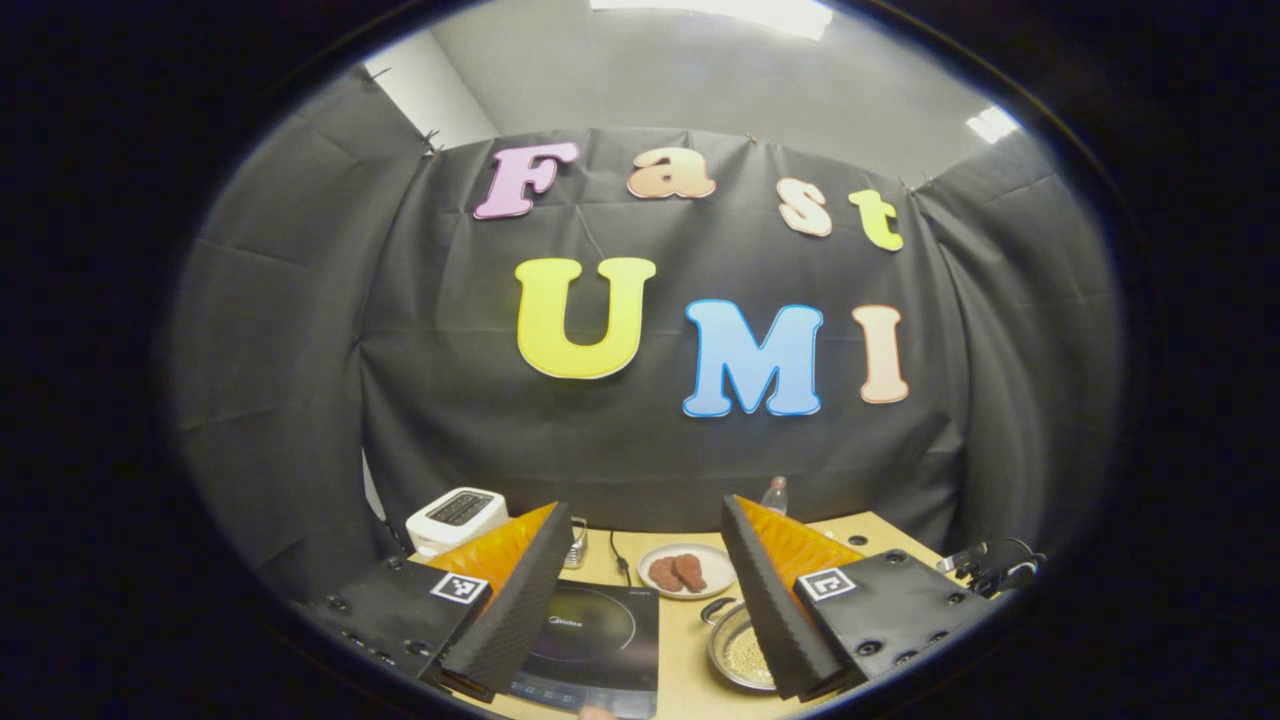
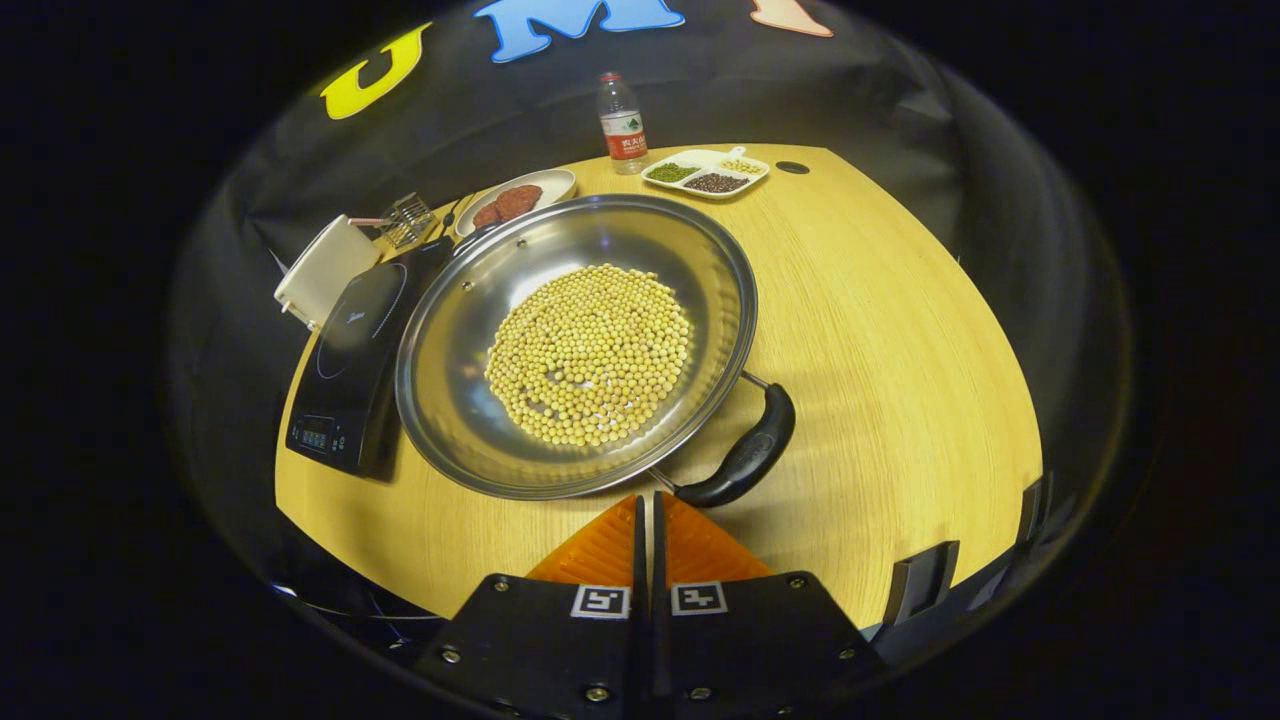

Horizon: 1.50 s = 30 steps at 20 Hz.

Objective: First push the handle of the pot to place it horizontally, then grasp the pot with both hands and set it on the induction cooktop.

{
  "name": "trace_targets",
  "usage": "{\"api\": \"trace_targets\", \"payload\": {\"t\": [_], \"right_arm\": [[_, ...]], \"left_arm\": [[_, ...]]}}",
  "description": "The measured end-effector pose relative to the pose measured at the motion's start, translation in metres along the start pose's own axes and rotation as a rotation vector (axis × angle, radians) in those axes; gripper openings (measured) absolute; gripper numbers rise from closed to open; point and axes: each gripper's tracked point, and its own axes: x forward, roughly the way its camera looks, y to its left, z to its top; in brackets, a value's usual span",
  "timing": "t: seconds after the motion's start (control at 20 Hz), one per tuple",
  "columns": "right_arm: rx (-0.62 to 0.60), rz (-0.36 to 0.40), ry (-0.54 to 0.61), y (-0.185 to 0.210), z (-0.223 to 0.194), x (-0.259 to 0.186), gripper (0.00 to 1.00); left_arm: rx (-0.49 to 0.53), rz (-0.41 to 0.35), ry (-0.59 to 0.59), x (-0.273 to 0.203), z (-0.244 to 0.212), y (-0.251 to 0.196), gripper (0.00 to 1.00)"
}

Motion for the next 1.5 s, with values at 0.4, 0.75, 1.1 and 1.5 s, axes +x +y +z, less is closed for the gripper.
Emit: {"api": "trace_targets", "payload": {"t": [0.4, 0.75, 1.1, 1.5], "right_arm": [[-0.036, -0.105, 0.008, -0.025, 0.006, 0.008, 0.01], [0.013, -0.107, -0.008, -0.041, 0.020, 0.014, 0.01], [0.014, -0.079, -0.020, -0.065, 0.034, 0.018, 0.01], [0.038, -0.058, -0.046, -0.086, 0.058, 0.025, 0.02]], "left_arm": [[-0.025, -0.080, 0.024, 0.003, -0.014, -0.001, 0.99], [-0.017, -0.092, 0.020, 0.011, -0.012, -0.018, 0.95], [0.008, -0.073, 0.009, 0.011, -0.007, -0.058, 0.95], [0.013, -0.051, 0.009, 0.018, -0.005, -0.072, 0.95]]}}
